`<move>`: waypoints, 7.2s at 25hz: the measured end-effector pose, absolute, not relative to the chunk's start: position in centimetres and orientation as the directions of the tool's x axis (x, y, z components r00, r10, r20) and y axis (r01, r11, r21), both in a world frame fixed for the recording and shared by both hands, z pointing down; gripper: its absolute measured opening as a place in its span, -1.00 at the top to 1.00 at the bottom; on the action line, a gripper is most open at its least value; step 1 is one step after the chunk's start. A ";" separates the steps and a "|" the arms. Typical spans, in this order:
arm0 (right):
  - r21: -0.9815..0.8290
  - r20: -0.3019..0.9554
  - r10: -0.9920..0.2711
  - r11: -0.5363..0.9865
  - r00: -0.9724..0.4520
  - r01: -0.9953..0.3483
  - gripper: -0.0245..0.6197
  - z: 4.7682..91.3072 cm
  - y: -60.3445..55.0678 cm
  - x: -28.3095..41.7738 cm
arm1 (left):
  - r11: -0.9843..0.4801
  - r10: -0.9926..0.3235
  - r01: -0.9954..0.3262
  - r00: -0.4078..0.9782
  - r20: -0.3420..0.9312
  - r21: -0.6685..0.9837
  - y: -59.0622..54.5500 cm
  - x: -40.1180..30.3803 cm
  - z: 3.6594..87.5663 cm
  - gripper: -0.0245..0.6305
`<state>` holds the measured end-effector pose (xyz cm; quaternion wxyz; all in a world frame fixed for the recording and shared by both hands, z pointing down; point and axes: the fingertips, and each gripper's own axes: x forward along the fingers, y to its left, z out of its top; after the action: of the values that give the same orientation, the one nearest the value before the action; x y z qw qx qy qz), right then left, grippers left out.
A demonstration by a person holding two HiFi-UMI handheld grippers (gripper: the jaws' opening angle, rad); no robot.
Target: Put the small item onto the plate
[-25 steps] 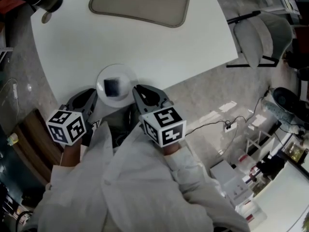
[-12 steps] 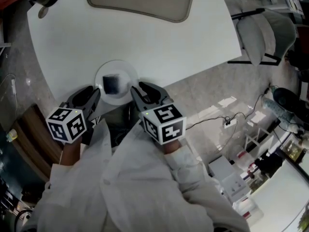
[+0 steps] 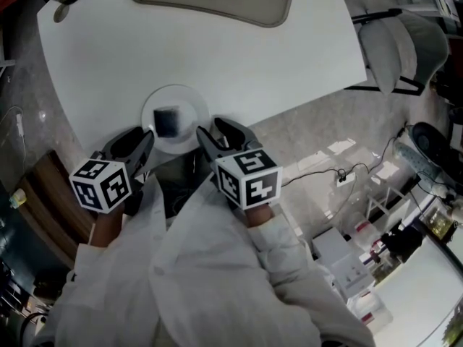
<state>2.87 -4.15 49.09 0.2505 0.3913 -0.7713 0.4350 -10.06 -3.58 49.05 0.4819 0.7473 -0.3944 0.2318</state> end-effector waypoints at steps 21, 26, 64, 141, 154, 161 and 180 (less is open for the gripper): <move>-0.517 0.748 -0.338 0.241 -0.571 -0.821 0.44 49.9 -3.8 2.7 | -0.203 -0.336 -0.797 0.602 0.724 0.569 -3.6 -10.0 49.3 0.57; -0.534 0.752 -0.319 0.217 -0.577 -0.817 0.44 50.0 -3.9 2.5 | -0.180 -0.324 -0.786 0.615 0.719 0.591 -3.8 -10.1 49.4 0.57; -0.517 0.765 -0.353 0.161 -0.538 -0.841 0.69 50.4 -4.1 3.6 | -0.176 -0.333 -0.772 0.631 0.701 0.611 -4.1 -9.7 49.6 0.72; -0.548 0.730 -0.281 0.304 -0.623 -0.779 0.75 48.3 -39.2 11.6 | -0.073 -0.514 -0.829 0.508 0.691 0.555 -36.9 -1.8 47.4 0.75; -0.527 0.739 -0.269 0.339 -0.617 -0.779 0.74 49.0 -40.6 10.9 | -0.075 -0.490 -0.837 0.504 0.711 0.542 -39.3 -2.2 48.4 0.75; -0.522 0.737 -0.276 0.346 -0.617 -0.779 0.74 48.9 -40.6 11.0 | -0.088 -0.477 -0.860 0.480 0.736 0.503 -39.3 -2.0 48.7 0.75; -0.381 0.776 -0.314 0.457 -0.547 -0.804 0.66 48.7 -40.2 11.2 | -0.158 -0.502 -0.885 0.455 0.736 0.439 -38.9 -3.1 48.2 0.72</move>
<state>11.23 -40.16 48.65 0.3195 0.3530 -0.7915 0.3833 -3.07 -38.89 48.21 0.4420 0.7294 -0.4751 0.2166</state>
